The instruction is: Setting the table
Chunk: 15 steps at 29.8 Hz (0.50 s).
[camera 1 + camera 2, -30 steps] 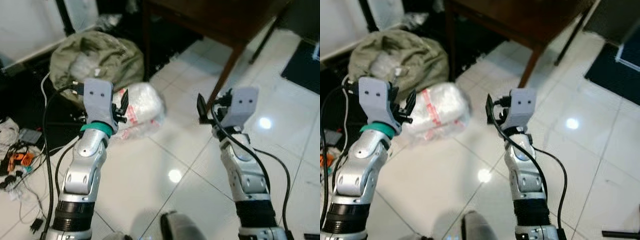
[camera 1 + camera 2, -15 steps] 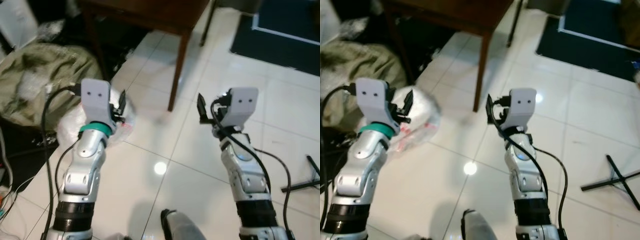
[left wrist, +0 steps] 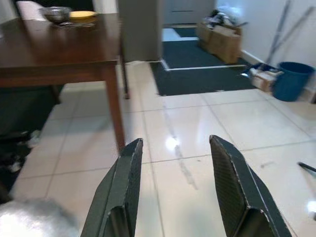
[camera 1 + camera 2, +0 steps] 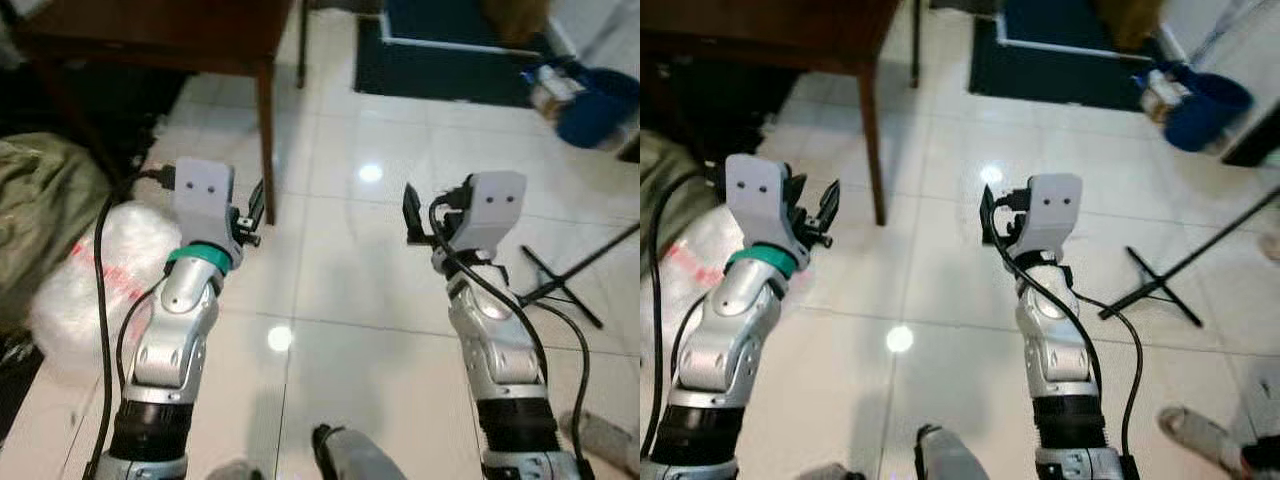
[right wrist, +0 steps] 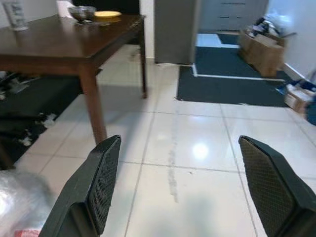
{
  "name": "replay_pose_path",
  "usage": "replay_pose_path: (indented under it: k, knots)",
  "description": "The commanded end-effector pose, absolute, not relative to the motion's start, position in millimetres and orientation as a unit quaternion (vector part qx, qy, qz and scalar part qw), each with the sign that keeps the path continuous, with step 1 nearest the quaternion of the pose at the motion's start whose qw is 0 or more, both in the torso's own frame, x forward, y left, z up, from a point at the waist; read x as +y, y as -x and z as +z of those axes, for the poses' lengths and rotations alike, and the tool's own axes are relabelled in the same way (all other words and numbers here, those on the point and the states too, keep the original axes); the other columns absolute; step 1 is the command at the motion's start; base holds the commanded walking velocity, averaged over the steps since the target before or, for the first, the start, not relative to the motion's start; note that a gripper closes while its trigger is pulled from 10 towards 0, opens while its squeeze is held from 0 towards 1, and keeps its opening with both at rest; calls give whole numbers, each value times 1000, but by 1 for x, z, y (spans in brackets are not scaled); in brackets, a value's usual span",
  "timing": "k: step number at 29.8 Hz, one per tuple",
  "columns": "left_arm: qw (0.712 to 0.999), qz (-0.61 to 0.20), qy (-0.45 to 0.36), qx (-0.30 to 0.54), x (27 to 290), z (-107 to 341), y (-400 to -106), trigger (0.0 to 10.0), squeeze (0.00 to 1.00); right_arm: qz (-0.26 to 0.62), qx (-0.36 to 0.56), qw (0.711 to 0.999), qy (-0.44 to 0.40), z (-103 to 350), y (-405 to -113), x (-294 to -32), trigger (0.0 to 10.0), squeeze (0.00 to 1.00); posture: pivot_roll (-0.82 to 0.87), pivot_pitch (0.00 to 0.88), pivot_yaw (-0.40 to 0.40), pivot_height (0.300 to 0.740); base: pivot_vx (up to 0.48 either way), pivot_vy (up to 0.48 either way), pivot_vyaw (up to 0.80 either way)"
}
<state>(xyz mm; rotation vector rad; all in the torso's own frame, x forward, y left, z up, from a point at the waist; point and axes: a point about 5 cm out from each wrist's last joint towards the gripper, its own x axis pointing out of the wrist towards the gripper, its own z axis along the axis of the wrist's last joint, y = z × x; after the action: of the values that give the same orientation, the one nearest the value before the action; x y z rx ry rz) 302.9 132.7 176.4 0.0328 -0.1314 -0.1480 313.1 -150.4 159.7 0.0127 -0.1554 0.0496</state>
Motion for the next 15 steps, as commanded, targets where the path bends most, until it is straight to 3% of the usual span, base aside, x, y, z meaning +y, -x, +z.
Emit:
replay_pose_path:
  k: [1, 10, 15]
  knots:
    - [995, -76, -17, -59, 132, 173, -302, 10000, 0, 22, -71, 997, -5, 156, -312, -152, 10000, 0, -79, 36, 40, 740, 0, 0, -800]
    - [997, -62, -43, -30, 135, 156, -300, 10000, 0, 29, -63, 998, -1, 151, -312, -151, 10000, 0, -80, 32, 39, 740, 0, 0, -800]
    - [992, -43, -100, 59, 150, 103, -291, 10000, 0, 60, -20, 998, 24, 123, -307, -146, 10000, 0, -79, 26, 34, 740, 0, 0, -789]
